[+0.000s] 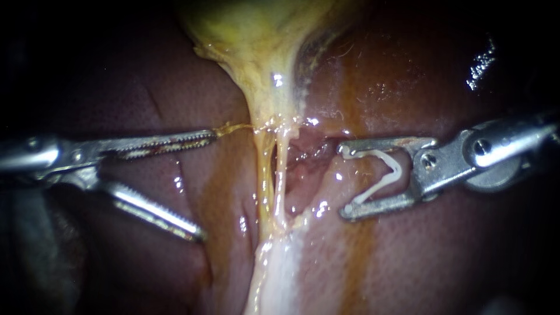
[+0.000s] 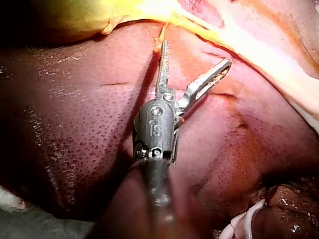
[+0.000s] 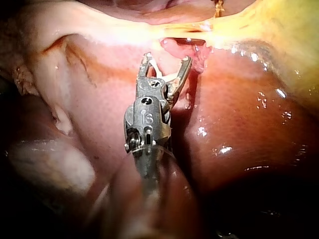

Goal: Grabbing gallbladder

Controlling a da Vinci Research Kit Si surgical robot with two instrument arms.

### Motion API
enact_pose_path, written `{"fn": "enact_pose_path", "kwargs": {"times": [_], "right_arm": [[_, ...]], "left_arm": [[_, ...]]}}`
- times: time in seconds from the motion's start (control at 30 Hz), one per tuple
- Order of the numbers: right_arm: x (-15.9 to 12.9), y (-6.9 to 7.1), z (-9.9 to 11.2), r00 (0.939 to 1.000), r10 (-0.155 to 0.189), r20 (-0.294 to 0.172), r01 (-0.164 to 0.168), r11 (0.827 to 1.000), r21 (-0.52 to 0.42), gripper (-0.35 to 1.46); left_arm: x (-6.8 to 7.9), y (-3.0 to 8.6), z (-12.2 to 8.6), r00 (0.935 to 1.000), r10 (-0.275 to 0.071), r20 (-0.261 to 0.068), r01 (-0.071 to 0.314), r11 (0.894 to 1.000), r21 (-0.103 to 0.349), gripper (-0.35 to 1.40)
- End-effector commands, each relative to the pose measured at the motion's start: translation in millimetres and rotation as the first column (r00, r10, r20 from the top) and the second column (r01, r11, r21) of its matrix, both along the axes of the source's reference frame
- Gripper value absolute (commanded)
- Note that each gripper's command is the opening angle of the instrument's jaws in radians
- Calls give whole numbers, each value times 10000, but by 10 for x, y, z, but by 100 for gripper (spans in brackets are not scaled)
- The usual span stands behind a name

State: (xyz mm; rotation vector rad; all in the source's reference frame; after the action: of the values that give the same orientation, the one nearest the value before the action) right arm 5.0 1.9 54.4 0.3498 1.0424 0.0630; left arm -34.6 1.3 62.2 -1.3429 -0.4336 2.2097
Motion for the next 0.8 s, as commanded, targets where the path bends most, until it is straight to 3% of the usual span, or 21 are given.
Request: {"fn": "enact_pose_path", "kwargs": {"times": [0.03, 0.1, 0.23, 0.33, 0.47, 0.63, 0.8], "right_arm": [[0, 0, 0, 10000, 2, -1, -2, 10000, 0, 50], [0, 0, 0, 10000, 1, -2, -1, 10000, 0, 50], [0, 0, 0, 10000, 1, -2, -1, 10000, 0, 50], [0, 0, 0, 10000, 0, -2, 0, 10000, 0, 50], [0, 0, -1, 10000, 0, -2, 0, 10000, 0, 50], [1, 0, -1, 10000, 0, -2, 0, 10000, 0, 50], [1, 0, -1, 10000, 0, -2, 0, 10000, 0, 50]], "left_arm": [[0, 2, -1, 10000, 4, 7, -4, 10000, 14, 101], [1, 6, -3, 10000, 70, 56, -71, 10000, 67, 98], [0, 29, -9, 9997, 216, 145, -217, 9997, 100, 93], [-2, 48, -13, 9999, 124, 104, -125, 9998, 130, 86], [-12, 66, -1, 9999, 79, 64, -80, 9999, 79, 79], [-23, 78, 17, 9999, 86, 58, -87, 9999, 51, 66], [-22, 78, 22, 10000, 31, 11, -31, 10000, -7, 44]]}}
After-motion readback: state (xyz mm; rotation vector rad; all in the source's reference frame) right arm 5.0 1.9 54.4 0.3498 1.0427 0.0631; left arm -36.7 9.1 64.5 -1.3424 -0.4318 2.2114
